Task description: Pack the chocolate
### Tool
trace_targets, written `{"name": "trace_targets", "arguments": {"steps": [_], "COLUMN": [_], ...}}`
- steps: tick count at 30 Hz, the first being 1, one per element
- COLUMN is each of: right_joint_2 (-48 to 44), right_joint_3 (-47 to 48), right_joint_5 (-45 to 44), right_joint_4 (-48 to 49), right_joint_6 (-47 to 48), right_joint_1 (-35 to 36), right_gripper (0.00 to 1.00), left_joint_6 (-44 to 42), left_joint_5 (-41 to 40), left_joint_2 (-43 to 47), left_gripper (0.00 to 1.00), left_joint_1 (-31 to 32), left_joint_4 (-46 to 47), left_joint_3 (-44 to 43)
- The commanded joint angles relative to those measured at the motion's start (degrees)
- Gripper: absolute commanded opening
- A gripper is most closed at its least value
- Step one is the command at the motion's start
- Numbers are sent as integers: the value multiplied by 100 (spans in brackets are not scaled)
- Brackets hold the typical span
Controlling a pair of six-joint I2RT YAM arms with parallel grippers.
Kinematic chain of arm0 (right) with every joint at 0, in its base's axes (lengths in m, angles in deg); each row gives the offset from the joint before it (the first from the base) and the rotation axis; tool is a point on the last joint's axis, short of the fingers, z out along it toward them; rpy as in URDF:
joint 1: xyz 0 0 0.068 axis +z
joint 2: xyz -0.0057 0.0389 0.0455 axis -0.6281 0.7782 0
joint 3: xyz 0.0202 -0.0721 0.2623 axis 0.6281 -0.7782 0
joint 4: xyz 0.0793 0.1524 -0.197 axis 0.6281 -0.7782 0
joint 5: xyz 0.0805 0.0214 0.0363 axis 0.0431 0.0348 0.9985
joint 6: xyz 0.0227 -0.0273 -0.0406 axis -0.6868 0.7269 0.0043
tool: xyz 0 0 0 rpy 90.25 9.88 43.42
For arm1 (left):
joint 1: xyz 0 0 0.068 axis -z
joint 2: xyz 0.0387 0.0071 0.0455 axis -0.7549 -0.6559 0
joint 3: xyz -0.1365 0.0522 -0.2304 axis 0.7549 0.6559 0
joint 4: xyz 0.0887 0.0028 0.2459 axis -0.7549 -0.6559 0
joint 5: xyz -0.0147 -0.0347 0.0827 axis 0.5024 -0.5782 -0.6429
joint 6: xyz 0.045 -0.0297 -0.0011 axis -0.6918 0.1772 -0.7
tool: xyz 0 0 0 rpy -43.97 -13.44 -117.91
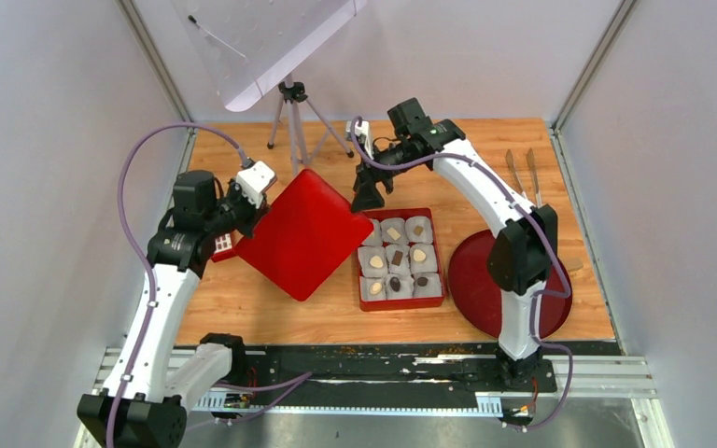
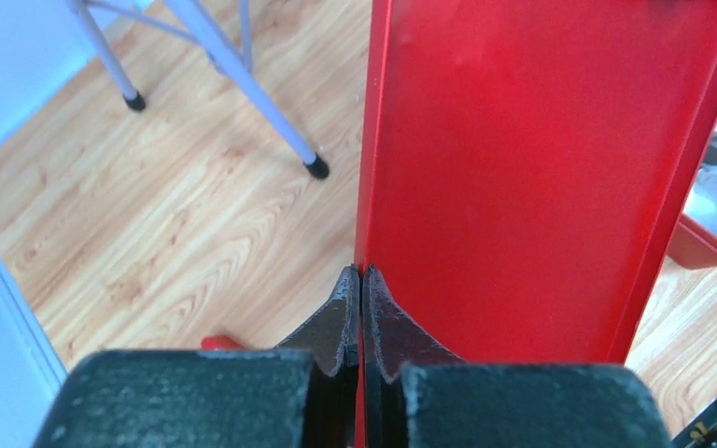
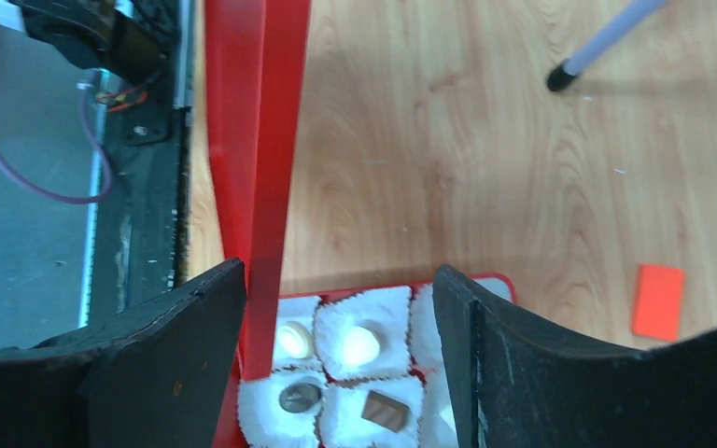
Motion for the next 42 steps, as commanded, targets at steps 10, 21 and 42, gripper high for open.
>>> {"name": "trace_targets", "arguments": {"steps": [10,21,42], "right_joint_2": [-263,-881,-1898], "right_joint_3": [-86,-512,-808], "right_joint_5": [788,-599,-2731], "right_joint_4": [-171,215,654], "right_joint_6": [-6,75,924], "right_joint_1": [165,179,290], "right_gripper": [53,19,9], "left_joint_6": [253,779,775], "left_joint_5": [560,295,-147], "left_joint_2": [-129,-726,-245], "left_gripper": [0,0,42], "left_joint_1": [330,530,604], "left_joint_4": [1122,1934,1248], "left_joint_3": [26,-13,-53]}}
